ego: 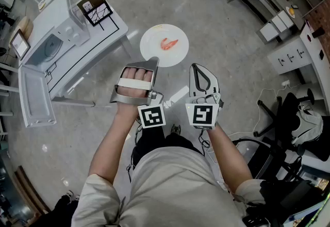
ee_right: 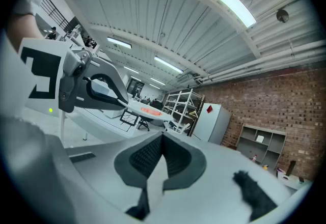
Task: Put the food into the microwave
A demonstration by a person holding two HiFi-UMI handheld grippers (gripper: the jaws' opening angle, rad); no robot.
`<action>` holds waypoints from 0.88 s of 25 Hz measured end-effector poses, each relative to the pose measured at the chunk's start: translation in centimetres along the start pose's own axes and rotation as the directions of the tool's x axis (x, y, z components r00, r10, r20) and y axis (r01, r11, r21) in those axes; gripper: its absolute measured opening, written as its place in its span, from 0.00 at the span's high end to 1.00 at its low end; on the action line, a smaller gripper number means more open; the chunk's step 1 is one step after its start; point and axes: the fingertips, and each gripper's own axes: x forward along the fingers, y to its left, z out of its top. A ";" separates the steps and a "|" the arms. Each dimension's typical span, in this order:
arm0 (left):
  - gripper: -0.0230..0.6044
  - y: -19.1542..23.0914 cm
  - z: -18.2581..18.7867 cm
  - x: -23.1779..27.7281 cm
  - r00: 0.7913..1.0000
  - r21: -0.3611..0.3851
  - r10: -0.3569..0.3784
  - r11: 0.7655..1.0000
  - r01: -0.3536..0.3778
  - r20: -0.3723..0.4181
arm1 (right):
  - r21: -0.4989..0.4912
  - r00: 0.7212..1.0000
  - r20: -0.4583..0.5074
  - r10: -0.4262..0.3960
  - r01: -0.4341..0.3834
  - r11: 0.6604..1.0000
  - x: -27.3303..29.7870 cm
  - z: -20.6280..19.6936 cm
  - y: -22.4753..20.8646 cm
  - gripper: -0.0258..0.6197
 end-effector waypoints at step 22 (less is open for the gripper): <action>0.93 -2.4 -2.5 -2.0 0.995 -0.033 -0.032 0.999 0.029 -0.098 | -0.260 0.997 -0.037 0.065 -0.073 0.963 -0.2 -0.3 4.0 0.94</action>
